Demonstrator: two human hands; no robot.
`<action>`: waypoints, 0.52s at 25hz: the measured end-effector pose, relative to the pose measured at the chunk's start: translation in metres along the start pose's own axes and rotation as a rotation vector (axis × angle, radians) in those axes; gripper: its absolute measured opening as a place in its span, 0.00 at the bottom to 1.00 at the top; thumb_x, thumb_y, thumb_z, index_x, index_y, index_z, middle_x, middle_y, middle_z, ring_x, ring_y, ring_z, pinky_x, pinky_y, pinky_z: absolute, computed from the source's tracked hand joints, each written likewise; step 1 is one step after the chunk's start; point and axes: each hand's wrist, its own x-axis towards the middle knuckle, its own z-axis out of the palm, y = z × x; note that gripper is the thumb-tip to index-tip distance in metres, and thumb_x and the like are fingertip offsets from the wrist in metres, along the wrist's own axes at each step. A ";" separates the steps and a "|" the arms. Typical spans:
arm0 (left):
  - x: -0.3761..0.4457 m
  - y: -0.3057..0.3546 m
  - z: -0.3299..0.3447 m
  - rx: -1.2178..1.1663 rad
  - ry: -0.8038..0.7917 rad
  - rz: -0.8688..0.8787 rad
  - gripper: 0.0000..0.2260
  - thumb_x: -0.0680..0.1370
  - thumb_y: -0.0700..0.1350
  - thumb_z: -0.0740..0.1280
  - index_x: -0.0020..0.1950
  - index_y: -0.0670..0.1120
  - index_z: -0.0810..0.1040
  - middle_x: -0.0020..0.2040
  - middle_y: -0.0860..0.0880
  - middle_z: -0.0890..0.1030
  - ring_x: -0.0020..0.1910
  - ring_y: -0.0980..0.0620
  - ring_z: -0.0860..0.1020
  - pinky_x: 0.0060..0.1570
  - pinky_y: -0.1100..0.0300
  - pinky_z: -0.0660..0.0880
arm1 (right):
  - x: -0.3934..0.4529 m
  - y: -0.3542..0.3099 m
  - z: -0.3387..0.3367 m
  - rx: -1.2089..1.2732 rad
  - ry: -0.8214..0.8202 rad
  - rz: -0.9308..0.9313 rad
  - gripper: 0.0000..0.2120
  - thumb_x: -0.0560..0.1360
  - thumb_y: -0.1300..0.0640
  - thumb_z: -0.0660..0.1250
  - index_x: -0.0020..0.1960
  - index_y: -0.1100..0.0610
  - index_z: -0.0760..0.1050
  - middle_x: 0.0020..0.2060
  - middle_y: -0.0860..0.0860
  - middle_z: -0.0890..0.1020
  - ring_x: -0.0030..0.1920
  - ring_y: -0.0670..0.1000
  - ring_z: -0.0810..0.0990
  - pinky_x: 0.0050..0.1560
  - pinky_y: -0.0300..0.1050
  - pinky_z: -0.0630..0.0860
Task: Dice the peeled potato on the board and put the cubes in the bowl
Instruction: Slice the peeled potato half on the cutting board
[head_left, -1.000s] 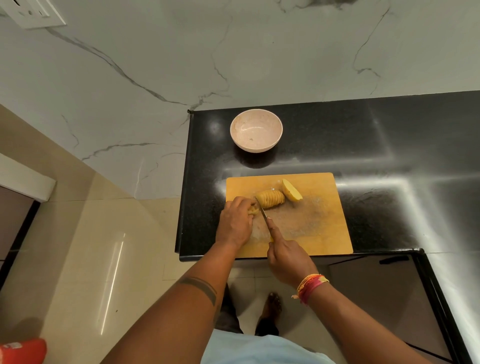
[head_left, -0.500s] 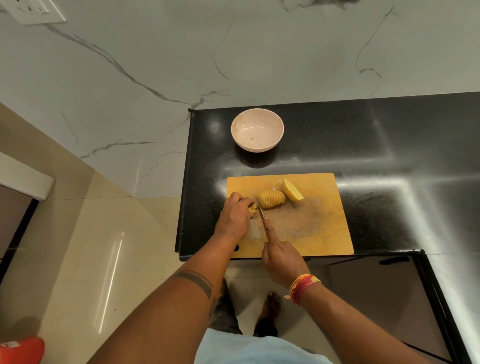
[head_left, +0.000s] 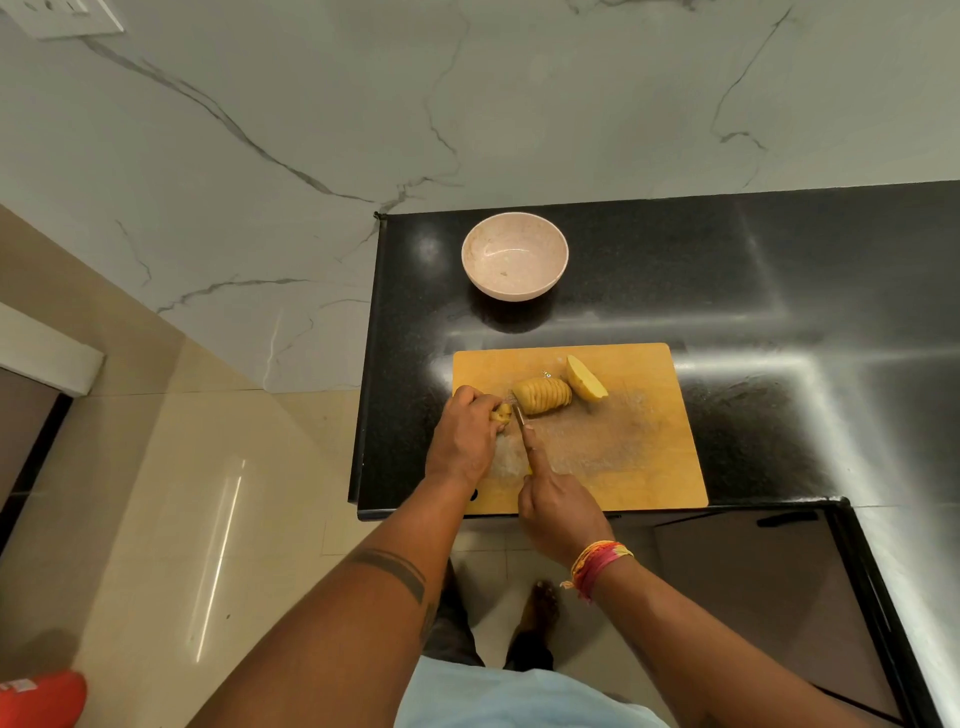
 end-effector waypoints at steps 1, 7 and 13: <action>-0.001 0.000 0.001 0.001 0.005 -0.002 0.18 0.81 0.46 0.69 0.71 0.48 0.76 0.63 0.51 0.72 0.61 0.52 0.72 0.62 0.56 0.75 | 0.000 -0.001 0.000 0.002 -0.003 -0.003 0.37 0.82 0.57 0.54 0.82 0.46 0.36 0.31 0.51 0.78 0.28 0.51 0.76 0.27 0.45 0.69; -0.001 0.003 0.002 0.024 0.010 -0.022 0.17 0.81 0.46 0.69 0.70 0.48 0.77 0.62 0.52 0.73 0.61 0.52 0.71 0.62 0.55 0.75 | 0.001 -0.003 -0.001 -0.029 0.017 0.014 0.37 0.81 0.57 0.54 0.82 0.46 0.36 0.31 0.51 0.78 0.28 0.52 0.76 0.28 0.49 0.73; 0.001 0.007 -0.001 0.054 0.005 -0.029 0.15 0.82 0.45 0.66 0.69 0.47 0.78 0.62 0.50 0.74 0.61 0.50 0.71 0.59 0.56 0.75 | 0.010 -0.019 -0.001 -0.032 0.036 0.014 0.36 0.80 0.57 0.54 0.83 0.46 0.39 0.31 0.52 0.78 0.30 0.52 0.76 0.31 0.51 0.75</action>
